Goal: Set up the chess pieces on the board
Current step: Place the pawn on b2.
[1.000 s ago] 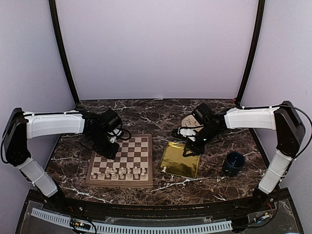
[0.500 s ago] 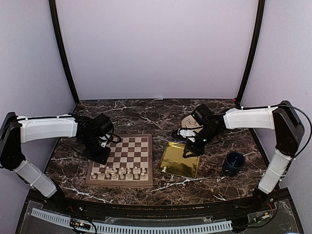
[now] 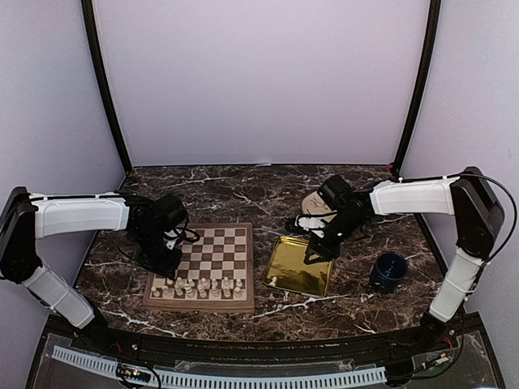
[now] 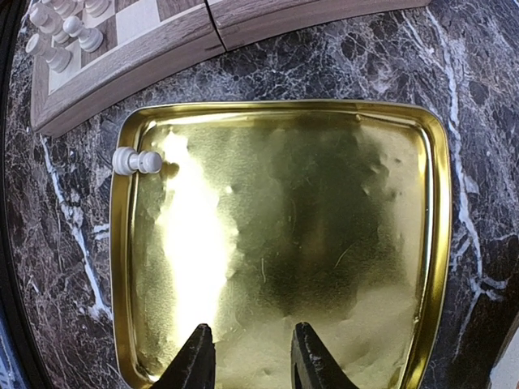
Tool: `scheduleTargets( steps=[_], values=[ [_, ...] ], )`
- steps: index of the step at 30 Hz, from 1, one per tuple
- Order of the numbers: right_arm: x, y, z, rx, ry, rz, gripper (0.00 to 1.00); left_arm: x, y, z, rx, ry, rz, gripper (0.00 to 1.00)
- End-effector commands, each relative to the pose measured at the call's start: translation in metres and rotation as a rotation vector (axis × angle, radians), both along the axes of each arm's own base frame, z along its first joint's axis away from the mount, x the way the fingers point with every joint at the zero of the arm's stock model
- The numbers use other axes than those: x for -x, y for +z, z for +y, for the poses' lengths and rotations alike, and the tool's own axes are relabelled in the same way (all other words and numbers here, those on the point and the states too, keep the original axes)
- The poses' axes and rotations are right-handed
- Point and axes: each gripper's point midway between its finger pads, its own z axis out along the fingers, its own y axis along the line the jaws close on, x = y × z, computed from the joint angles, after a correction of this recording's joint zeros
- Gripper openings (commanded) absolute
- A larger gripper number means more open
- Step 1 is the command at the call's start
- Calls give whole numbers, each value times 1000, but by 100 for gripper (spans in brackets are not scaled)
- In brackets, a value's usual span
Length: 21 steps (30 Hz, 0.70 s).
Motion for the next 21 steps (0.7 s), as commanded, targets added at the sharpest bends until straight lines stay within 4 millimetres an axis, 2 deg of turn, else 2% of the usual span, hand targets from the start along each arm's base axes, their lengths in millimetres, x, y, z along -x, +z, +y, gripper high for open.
scheduleTargets(
  steps=[1,5,13,15,21],
  values=[
    [-2,5,5,-15,11,2,34,12,-3,5,-6,9,43,11],
    [-1,4,5,-14,12,5,33,13,-5,5,-5,9,49,12],
    [0,5,5,-18,15,11,34,6,-2,4,-12,13,24,23],
    [-7,15,11,-37,15,-9,34,0,2,4,-20,13,0,25],
    [-2,15,16,-30,38,-5,34,-30,28,-4,-19,10,-117,29]
  ],
)
